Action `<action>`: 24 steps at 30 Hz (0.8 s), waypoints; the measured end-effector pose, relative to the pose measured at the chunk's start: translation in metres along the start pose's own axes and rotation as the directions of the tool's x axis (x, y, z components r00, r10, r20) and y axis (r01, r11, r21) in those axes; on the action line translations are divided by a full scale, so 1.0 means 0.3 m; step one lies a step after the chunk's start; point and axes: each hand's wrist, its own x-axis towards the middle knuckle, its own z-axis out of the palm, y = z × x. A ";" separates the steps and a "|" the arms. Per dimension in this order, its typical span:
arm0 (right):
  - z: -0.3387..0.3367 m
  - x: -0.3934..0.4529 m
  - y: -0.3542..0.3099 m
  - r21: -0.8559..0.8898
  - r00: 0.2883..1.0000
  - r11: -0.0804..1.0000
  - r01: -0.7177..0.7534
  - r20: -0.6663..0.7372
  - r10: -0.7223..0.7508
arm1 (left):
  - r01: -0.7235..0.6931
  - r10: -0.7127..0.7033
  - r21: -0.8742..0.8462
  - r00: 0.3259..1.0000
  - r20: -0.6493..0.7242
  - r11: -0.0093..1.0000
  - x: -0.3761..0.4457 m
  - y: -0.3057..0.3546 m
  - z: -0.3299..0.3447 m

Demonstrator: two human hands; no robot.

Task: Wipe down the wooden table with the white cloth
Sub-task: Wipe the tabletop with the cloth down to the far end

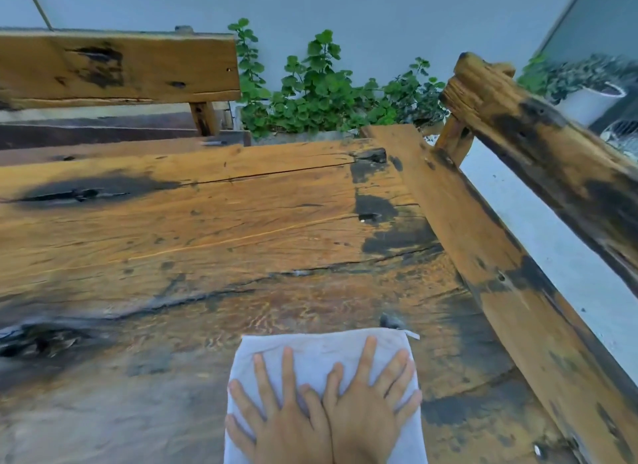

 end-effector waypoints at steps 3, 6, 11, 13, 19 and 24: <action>0.043 0.175 -0.090 0.027 0.999 0.999 0.045 -0.026 -0.044 | -0.023 0.023 0.004 1.000 -0.019 1.000 0.159 0.070 0.077; 0.065 0.329 -0.169 0.017 0.995 0.996 0.093 -0.034 -0.092 | -0.021 0.021 0.001 0.998 -0.055 1.000 0.297 0.160 0.136; 0.080 0.567 -0.306 -0.033 0.990 0.991 0.131 0.057 -0.129 | 0.005 -0.004 0.011 0.999 -0.033 1.000 0.512 0.305 0.200; 0.096 0.675 -0.369 -0.034 0.990 0.992 0.122 0.069 -0.119 | 0.014 -0.015 0.052 1.000 0.006 0.999 0.611 0.366 0.220; 0.147 1.034 -0.561 -0.044 0.991 0.992 0.116 0.068 -0.113 | 0.004 -0.009 0.128 0.999 0.035 0.992 0.954 0.569 0.305; 0.185 1.363 -0.738 0.010 0.987 0.992 0.124 0.106 -0.124 | 0.008 -0.012 0.119 0.999 0.030 0.993 1.256 0.770 0.393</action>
